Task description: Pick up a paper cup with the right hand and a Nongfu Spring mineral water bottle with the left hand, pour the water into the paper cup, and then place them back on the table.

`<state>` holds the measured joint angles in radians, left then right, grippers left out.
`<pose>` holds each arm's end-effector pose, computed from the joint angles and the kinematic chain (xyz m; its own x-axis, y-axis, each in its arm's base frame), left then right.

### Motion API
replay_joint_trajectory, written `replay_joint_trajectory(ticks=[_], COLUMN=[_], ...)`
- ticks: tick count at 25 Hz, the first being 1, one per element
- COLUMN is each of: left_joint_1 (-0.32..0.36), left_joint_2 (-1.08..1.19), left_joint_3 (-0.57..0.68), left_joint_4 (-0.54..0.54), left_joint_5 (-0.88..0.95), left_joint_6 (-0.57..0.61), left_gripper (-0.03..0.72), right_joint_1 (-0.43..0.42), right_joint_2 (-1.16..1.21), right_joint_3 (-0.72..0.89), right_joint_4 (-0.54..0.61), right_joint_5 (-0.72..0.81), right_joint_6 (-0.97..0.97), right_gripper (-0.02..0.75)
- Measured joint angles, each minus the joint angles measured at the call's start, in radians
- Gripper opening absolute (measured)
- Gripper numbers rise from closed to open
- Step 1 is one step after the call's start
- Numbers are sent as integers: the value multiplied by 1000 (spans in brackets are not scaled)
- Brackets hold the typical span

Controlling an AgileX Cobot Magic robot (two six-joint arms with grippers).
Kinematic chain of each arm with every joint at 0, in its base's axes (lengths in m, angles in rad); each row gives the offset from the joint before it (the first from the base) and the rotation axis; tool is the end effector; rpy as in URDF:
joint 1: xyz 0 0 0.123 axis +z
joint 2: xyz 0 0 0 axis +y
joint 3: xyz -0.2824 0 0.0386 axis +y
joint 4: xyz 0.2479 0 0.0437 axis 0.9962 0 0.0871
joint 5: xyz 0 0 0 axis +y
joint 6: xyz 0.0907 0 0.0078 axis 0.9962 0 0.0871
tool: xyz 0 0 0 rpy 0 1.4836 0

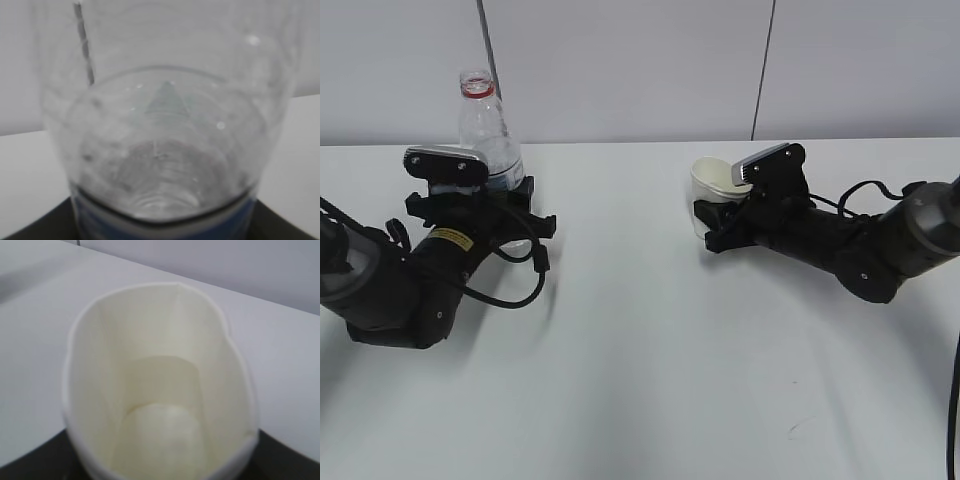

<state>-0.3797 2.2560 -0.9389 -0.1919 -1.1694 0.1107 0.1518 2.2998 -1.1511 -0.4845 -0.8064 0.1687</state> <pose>0.3798 -0.1344 0.0821 -0.0553 0.0591 -0.9967 0.2042 0.9778 0.0466 0.4301 0.0967 0.0729 -0.2200 -0.2048 -0.9537 -0.5060 0.8598 -0.0679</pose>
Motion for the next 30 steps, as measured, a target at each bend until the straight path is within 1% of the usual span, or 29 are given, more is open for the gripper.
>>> replay_joint_trajectory(ticks=[13, 16, 19, 21, 26, 30], left_joint_1=[3, 3, 3, 3, 3, 3], left_joint_2=[1, 2, 4, 9, 12, 13], left_joint_3=[-1, -2, -4, -4, -4, -4], left_joint_4=[5, 6, 6, 2, 2, 2], left_joint_5=[-1, -1, -3, 4, 5, 16], left_joint_6=[26, 31, 47, 64, 89, 93], left_gripper=[368, 404, 461, 485, 500, 502], right_joint_1=[0, 0, 0, 0, 0, 0], right_joint_2=[2, 2, 2, 2, 7, 8], right_joint_3=[0, 0, 0, 0, 0, 0], right_joint_4=[9, 12, 21, 28, 36, 37], right_joint_5=[-4, -4, -4, -6, -20, -38], right_joint_6=[-2, -2, -2, -2, -2, -2], right_gripper=[385, 385, 385, 385, 386, 421])
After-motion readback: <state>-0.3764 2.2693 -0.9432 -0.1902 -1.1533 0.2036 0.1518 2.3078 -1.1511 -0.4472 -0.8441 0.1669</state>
